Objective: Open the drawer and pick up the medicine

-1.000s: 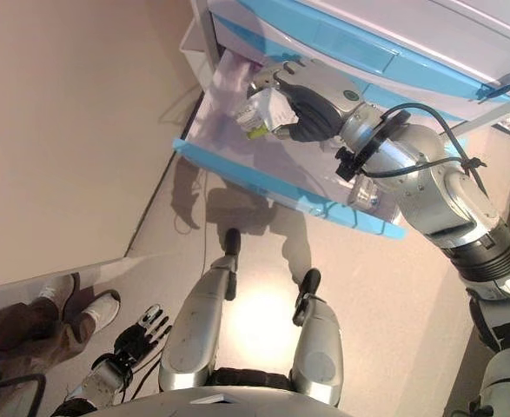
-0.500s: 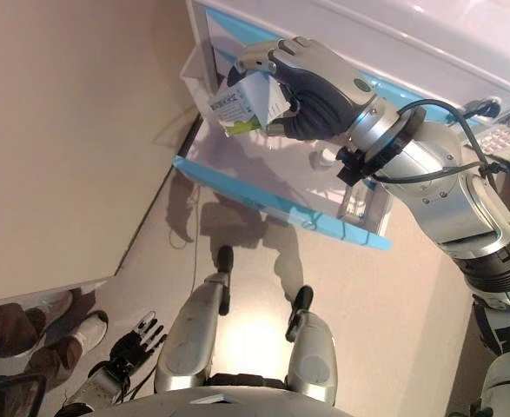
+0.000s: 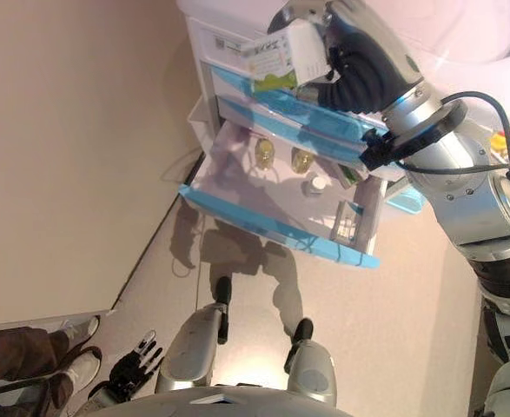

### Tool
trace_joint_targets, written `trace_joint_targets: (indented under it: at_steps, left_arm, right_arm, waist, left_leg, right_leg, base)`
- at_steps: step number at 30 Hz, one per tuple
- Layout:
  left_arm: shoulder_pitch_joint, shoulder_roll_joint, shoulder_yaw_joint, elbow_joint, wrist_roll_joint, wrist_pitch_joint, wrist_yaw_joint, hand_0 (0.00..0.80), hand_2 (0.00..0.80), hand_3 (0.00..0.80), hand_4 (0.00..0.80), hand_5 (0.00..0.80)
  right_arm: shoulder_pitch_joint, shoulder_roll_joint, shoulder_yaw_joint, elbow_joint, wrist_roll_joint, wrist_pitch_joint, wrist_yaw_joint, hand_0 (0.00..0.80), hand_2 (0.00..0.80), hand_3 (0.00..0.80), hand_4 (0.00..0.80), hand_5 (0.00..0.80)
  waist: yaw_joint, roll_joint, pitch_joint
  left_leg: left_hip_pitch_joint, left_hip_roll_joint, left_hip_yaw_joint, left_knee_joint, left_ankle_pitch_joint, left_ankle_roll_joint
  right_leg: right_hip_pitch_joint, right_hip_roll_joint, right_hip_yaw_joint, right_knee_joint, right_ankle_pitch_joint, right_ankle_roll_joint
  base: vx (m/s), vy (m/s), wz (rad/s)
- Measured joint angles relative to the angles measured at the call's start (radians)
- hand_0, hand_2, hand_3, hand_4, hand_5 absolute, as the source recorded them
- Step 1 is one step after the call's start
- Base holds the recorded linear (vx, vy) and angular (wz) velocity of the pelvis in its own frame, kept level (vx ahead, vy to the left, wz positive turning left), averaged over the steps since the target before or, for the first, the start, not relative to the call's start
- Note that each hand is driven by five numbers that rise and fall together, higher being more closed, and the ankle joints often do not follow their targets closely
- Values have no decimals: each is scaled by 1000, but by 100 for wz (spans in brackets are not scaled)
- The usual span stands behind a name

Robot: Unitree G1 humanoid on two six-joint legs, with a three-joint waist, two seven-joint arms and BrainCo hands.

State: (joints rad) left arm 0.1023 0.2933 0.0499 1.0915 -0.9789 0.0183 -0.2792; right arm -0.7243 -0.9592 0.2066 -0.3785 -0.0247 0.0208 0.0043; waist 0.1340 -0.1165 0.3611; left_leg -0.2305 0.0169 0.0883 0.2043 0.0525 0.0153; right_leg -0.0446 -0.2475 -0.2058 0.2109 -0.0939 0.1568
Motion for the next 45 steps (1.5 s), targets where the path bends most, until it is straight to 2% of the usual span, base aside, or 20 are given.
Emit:
trace_joint_targets:
  at_steps: [13,17,22,34,42,45]
  left_arm:
    - [42,-5,29,25,34,2,11,0,0,0,0,0]
    - [53,-5,33,22,40,11,24,0,0,0,0,0]
    - [57,-3,34,22,48,27,38,0,0,0,0,0]
    - [56,16,25,0,47,69,61,0,0,0,0,0]
    - [56,32,24,-20,38,89,94,0,0,0,0,0]
    - [56,36,18,-23,37,90,97,0,0,0,0,0]
  right_arm:
    - [-2,-2,-2,227,19,82,-94,800,800,800,800,800]
    - [-44,-7,8,378,3,102,-113,800,800,800,800,800]
    - [-147,-16,109,596,8,114,-151,800,800,800,800,800]
    - [-386,-40,330,1013,76,130,-144,800,800,800,800,800]
    - [-507,-50,455,1205,81,139,-83,800,800,800,800,800]
    - [-510,-51,474,1272,80,144,-35,800,800,800,800,800]
  waist:
    - [13,2,-80]
    - [22,2,-87]
    - [32,6,-96]
    - [74,28,-113]
    - [96,31,-115]
    - [122,33,-116]
  left_leg:
    - [21,-3,-14,-6,-2,-2]
    - [28,-3,-16,-10,-2,-2]
    - [36,-8,-25,-18,0,-3]
    - [65,-22,-65,-38,4,-8]
    - [69,-36,-93,-58,23,-7]
    - [79,-39,-94,-71,26,-7]
  right_leg:
    - [38,0,-21,-26,-3,-5]
    - [51,1,-27,-39,-3,-4]
    - [63,1,-39,-44,0,0]
    - [120,-2,-87,-71,0,0]
    - [133,-5,-111,-79,0,0]
    - [142,-8,-114,-87,-3,-5]
  base:
    - [51,4,3]
    - [42,-10,3]
    - [42,-2,5]
    - [42,23,9]
    - [35,16,10]
    - [0,2,2]
